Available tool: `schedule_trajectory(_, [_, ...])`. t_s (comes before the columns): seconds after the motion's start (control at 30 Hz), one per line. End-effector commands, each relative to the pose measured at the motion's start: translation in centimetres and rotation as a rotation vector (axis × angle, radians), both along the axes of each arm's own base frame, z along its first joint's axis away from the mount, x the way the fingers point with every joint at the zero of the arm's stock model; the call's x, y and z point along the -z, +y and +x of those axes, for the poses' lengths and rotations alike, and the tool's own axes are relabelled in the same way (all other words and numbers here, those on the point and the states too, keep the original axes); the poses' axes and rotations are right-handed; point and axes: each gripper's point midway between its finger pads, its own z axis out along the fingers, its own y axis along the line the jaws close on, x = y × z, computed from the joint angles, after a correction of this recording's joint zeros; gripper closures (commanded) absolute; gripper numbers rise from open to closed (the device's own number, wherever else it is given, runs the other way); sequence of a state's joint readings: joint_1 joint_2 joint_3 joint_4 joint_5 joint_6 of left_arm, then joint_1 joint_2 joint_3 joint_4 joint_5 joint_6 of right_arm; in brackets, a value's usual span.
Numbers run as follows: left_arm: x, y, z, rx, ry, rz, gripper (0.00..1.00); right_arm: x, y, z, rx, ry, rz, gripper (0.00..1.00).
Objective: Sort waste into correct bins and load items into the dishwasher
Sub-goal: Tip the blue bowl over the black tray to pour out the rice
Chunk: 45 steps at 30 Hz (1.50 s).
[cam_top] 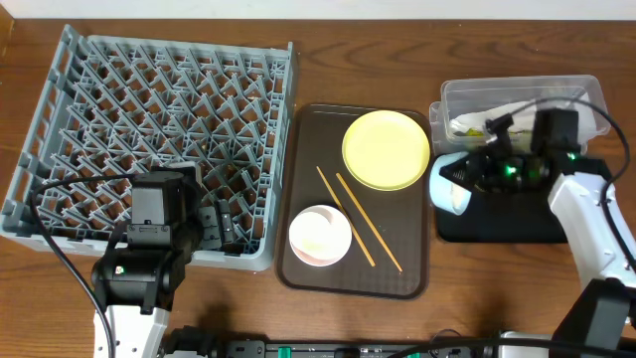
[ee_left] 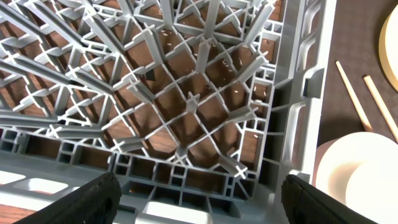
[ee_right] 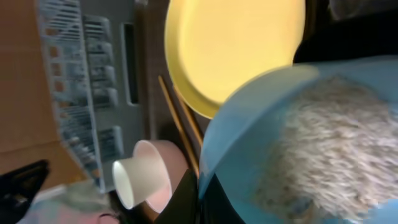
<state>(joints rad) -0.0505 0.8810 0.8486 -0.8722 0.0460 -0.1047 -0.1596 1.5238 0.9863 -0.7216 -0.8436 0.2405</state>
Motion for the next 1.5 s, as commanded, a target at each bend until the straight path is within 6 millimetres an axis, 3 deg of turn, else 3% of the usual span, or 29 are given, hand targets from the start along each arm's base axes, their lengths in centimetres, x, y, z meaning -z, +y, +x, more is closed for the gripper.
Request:
schedule_trajectory(0.0, [-0.8,0.0,0.3,-0.005,-0.019,-0.003,0.14,-0.8,0.2,-0.9,0.004,-0.021,0.21,0.99])
schedule_trajectory(0.27, [-0.8,0.0,0.3,-0.004,-0.019,-0.003,0.14,-0.5,-2.2,-1.2,0.111,-0.035,0.357,0.99])
schedule_trajectory(0.5, [-0.8,0.0,0.3,-0.005,-0.019,-0.003,0.14,-1.9,-4.3,-0.4,0.184,-0.065,0.446,0.99])
schedule_trajectory(1.3, [-0.8,0.0,0.3,-0.005,-0.019,-0.003,0.14,-4.7,-16.2,0.1,0.529,-0.169,0.566,0.99])
schedule_trajectory(1.47, [-0.8,0.0,0.3,-0.005,-0.02,-0.003,0.14,-4.8,-17.2,-0.1,0.56,-0.176,0.569,0.98])
